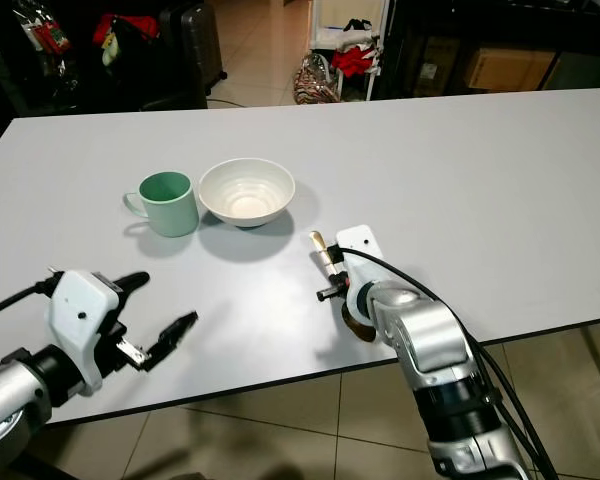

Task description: Setting the table

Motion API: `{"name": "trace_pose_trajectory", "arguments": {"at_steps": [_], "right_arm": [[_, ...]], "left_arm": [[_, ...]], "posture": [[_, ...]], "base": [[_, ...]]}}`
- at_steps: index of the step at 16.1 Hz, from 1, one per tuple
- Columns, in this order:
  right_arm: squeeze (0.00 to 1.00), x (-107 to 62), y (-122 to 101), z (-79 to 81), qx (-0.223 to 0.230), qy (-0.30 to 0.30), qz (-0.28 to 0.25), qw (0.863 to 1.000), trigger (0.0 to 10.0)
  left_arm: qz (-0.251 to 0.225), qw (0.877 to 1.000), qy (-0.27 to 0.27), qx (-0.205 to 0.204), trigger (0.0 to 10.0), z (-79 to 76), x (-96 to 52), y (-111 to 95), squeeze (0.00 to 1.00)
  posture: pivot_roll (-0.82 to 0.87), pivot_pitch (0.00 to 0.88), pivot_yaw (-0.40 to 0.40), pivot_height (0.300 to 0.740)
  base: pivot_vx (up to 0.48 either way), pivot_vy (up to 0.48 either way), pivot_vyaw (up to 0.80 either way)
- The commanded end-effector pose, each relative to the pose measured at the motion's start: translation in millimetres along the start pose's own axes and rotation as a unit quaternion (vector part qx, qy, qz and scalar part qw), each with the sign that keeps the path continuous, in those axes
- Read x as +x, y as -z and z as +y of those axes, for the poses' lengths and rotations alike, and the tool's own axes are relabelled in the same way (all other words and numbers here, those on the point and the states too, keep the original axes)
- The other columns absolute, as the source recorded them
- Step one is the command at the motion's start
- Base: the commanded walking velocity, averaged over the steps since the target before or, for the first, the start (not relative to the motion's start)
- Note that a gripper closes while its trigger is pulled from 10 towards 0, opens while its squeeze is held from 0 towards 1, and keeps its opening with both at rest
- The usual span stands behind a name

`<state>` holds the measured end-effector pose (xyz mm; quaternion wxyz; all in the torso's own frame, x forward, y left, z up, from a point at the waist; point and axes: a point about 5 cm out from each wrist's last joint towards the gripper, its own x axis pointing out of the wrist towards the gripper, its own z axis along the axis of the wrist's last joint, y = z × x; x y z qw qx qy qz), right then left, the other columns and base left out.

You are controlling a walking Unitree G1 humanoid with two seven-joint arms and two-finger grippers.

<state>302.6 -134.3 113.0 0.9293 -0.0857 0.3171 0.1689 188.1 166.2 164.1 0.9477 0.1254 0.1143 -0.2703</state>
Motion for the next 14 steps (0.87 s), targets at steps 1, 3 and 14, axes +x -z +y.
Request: {"name": "trace_pose_trajectory", "arguments": {"at_steps": [1,3,14], "right_arm": [[0.0,0.7,-4.8,-3.8,0.006,0.006,-0.009,1.0,10.0],[0.0,3.9,-4.7,-4.7,0.008,0.007,-0.009,1.0,10.0],[0.0,19.3,-3.5,-4.2,-0.007,-0.004,-0.001,1.0,10.0]], "left_arm": [[0.001,1.0,0.011,0.006,10.0,-2.6,-1.5,-2.0,0.0],[0.005,1.0,0.016,0.007,10.0,-2.9,-2.3,-1.6,0.0],[0.009,1.0,0.025,0.011,10.0,-2.2,-1.9,-1.8,0.0]], "posture": [[0.05,0.043,0.006,0.74],[0.05,0.047,0.01,0.74],[0.06,0.053,0.014,0.74]], "base": [[0.0,0.0,0.0],[0.0,0.0,0.0],[0.0,0.0,0.0]]}}
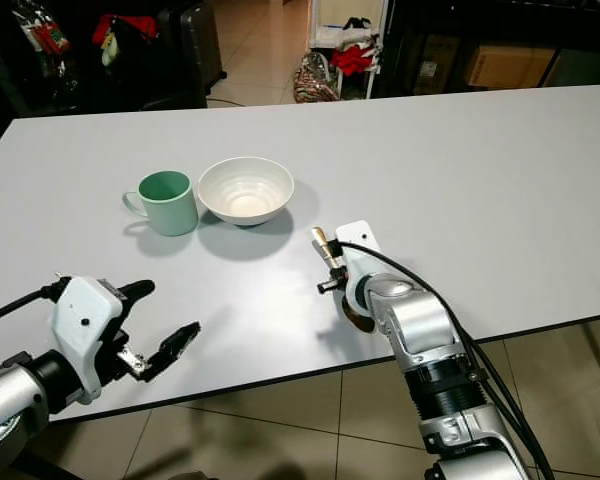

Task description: Setting the table

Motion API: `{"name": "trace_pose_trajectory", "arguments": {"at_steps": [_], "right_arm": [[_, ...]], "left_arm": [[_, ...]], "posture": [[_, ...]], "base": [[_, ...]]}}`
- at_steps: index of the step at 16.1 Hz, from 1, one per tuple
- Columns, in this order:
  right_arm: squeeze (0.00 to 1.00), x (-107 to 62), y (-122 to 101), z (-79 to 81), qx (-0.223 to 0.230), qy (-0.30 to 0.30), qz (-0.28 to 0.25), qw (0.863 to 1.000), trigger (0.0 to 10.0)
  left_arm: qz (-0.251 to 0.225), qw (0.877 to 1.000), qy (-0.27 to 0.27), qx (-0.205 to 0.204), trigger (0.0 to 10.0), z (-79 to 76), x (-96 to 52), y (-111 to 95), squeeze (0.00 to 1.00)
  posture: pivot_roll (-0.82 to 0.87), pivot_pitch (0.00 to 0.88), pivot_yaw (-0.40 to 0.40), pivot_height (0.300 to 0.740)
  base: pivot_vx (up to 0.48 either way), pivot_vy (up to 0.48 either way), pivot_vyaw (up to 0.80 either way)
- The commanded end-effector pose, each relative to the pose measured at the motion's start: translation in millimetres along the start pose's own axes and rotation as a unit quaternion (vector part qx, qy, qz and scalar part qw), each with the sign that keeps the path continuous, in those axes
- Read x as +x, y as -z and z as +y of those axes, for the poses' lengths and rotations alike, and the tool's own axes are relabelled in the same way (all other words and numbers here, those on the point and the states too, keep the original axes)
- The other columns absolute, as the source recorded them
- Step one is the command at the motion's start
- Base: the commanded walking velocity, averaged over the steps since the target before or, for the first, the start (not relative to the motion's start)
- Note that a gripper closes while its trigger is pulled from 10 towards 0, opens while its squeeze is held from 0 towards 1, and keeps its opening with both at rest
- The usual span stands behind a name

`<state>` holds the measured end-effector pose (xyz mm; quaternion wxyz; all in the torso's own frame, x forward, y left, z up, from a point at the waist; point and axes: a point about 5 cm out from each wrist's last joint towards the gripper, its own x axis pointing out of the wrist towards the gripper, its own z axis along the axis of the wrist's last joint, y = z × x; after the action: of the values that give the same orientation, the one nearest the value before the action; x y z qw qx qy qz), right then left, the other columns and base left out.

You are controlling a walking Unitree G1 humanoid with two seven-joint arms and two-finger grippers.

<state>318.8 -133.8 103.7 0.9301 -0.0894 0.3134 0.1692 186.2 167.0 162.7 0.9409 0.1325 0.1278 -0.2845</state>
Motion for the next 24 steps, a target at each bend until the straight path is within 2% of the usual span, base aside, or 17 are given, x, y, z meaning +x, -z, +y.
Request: {"name": "trace_pose_trajectory", "arguments": {"at_steps": [1,3,4,5,6,7,12,14,15,17,20,22,24], "right_arm": [[0.0,2.0,-1.6,1.4,-0.003,-0.007,0.002,1.0,10.0],[0.0,3.7,-0.3,3.6,-0.005,-0.011,0.004,1.0,10.0],[0.22,4.1,0.9,4.5,-0.001,-0.014,0.008,1.0,10.0],[0.86,4.3,1.7,5.1,0.003,-0.015,0.01,1.0,10.0],[0.86,4.4,1.9,5.3,0.004,-0.016,0.01,1.0,10.0],[1.0,4.4,2.0,5.3,0.005,-0.016,0.01,1.0,10.0],[0.99,-1.0,-2.0,2.6,0.017,-0.011,-0.003,1.0,10.0],[0.99,-17.4,-10.0,0.5,0.023,-0.013,-0.029,0.999,10.0],[0.99,-35.4,-16.0,0.3,0.026,-0.022,-0.061,0.998,10.0],[1.0,-54.7,-19.1,1.7,0.012,-0.025,-0.115,0.993,10.0],[1.0,-91.1,-19.5,23.1,-0.005,-0.051,-0.227,0.972,10.0],[1.0,-100.3,-17.2,27.9,0.003,-0.043,-0.251,0.967,10.0],[1.0,-103.8,-18.9,32.1,-0.007,-0.053,-0.264,0.963,10.0]], "left_arm": [[-0.004,1.0,0.009,0.006,10.0,-1.8,-0.5,-3.8,0.0],[-0.003,1.0,0.01,0.005,10.0,-2.7,-1.0,-3.8,0.0],[-0.003,1.0,0.01,0.005,10.0,-2.9,-0.8,-4.1,0.0],[-0.003,1.0,0.01,0.004,10.0,-3.1,-1.0,-4.1,0.0],[-0.003,1.0,0.011,0.004,10.0,-3.1,-1.1,-4.0,0.0],[-0.002,1.0,0.011,0.004,10.0,-3.1,-1.1,-3.8,0.0],[-0.009,1.0,0.001,0.007,10.0,1.6,3.3,-4.4,0.0],[-0.026,0.999,-0.02,0.0,10.0,5.4,4.4,-8.7,0.0],[-0.06,0.996,-0.061,-0.028,10.0,11.7,7.6,-18.1,0.0],[-0.089,0.989,-0.104,-0.053,10.0,15.9,11.7,-25.3,0.0],[-0.086,0.978,-0.174,-0.071,10.0,8.0,12.8,-15.0,0.0],[-0.097,0.968,-0.21,-0.096,10.0,7.2,15.4,-17.3,0.0],[-0.111,0.954,-0.248,-0.125,10.0,9.1,16.4,-18.1,0.0]], "posture": [[0.06,0.054,0.014,0.74],[0.06,0.056,0.012,0.74],[0.06,0.056,0.012,0.74],[0.06,0.057,0.013,0.74],[0.06,0.057,0.013,0.74],[0.06,0.056,0.014,0.74],[0.05,0.031,0.011,0.74],[0.04,0.021,0.01,0.74],[0.03,0.014,0.013,0.74],[0.02,0.004,0.019,0.74],[-0.01,0.0,0.023,0.74],[-0.02,0.0,0.027,0.74],[-0.04,0.0,0.025,0.74]], "base": [[0.0,0.0,0.0],[0.0,0.0,0.0],[0.0,0.0,0.0],[0.0,0.0,0.0],[0.0,0.0,0.0],[0.0,0.0,0.0],[0.0,0.0,0.0],[0.0,0.0,0.0],[0.0,0.0,0.0],[0.0,0.0,0.0],[0.0,0.0,0.0],[0.0,0.0,0.63],[0.0,0.0,0.8]]}}
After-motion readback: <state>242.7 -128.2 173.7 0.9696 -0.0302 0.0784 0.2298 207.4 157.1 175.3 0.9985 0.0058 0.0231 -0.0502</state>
